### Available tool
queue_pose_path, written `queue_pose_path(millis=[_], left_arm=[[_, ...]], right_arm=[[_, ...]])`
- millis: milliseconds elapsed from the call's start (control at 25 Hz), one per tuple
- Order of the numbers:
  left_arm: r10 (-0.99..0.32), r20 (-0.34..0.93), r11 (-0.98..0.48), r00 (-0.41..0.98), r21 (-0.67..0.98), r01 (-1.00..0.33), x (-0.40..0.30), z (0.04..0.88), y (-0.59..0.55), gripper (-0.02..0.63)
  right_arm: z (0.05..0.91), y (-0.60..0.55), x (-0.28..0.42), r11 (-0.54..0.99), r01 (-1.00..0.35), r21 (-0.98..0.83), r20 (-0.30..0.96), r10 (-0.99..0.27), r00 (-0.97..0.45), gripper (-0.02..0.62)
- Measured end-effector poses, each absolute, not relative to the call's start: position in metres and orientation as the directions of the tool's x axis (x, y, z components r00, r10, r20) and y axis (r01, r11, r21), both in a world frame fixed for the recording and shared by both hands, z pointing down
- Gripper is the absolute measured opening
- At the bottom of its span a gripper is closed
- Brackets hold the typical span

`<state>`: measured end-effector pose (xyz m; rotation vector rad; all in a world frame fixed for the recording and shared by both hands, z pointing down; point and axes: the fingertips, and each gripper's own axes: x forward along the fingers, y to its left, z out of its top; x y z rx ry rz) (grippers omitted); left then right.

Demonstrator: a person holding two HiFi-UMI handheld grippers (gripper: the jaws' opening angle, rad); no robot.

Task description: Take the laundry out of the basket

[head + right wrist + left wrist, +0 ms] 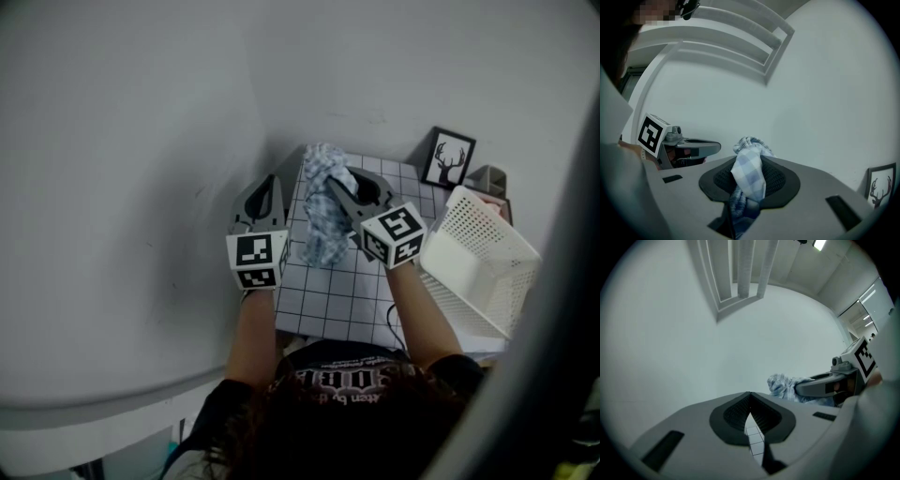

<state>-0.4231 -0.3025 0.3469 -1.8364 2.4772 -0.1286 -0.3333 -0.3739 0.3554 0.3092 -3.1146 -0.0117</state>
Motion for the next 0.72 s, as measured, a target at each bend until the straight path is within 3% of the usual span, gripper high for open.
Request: queue_pose_path(millis=[160,720], left_arm=[[-0.957,0.042,0.282,-0.287,-0.090,-0.955,-0.429,0.347,-0.309,0.002],[-0.953,-0.002,0.302,-0.303,-0.080,-0.950,-0.414,0.360,-0.291,0.002]], right_arm=[[0.349,-0.381,-0.337,0.977,-0.211,0.002,0.024,-0.211,-0.977,0.121],[0.361,-0.359,-0.320,0.976,-0.213,0.032,-0.001,-0.213,-0.977,0.120]])
